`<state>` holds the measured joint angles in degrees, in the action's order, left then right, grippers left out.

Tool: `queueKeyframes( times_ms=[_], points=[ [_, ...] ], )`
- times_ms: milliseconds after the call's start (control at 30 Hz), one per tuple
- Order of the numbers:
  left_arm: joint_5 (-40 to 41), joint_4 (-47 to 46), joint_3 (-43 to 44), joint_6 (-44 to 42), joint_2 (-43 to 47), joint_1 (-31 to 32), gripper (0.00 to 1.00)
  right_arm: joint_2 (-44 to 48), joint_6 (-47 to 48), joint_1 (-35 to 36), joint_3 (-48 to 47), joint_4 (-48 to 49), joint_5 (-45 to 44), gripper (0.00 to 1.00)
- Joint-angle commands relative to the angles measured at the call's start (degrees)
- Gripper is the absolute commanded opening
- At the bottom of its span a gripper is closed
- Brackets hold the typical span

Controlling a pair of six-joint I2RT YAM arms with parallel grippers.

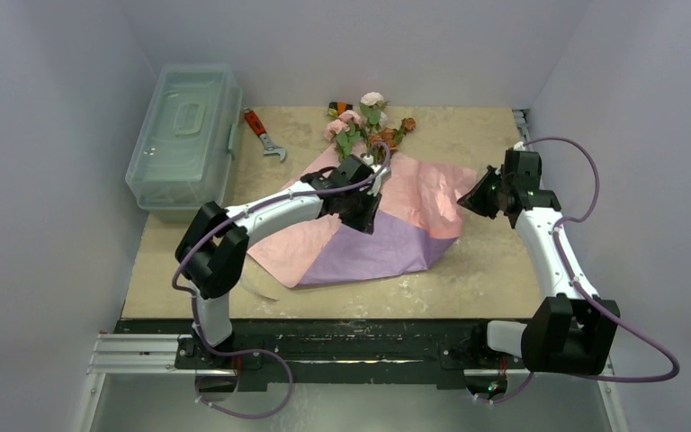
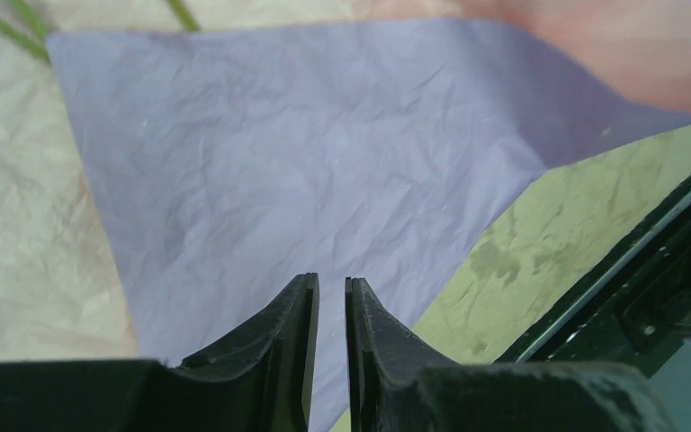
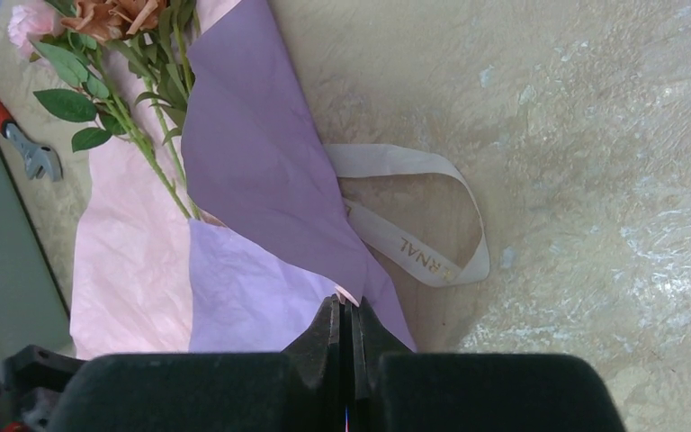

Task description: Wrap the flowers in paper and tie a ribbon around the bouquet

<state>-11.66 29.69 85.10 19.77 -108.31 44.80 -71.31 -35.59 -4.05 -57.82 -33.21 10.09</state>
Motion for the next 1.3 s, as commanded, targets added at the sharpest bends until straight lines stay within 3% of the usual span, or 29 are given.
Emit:
queueKeyframes(
  times_ms=[0,367,833,1267],
  points=[
    [3.1,0.7,-7.1,-2.4,0.9,-0.9,0.21,-0.5,0.2,0.3,-0.3,1.7,0.9,0.00],
    [2.1,-1.9,-8.0,-4.2,-6.1,-3.1,0.18,-2.0,-1.7,2.1,-1.3,2.7,4.5,0.00],
    [0.9,-2.3,-7.4,-2.7,-5.1,-3.3,0.18,-10.1,-12.6,19.1,-4.0,11.9,4.5,0.00],
    [-0.3,-2.8,-8.9,2.8,2.2,-4.9,0.21,-19.7,-13.0,23.3,-5.2,15.8,7.7,0.00]
  ],
)
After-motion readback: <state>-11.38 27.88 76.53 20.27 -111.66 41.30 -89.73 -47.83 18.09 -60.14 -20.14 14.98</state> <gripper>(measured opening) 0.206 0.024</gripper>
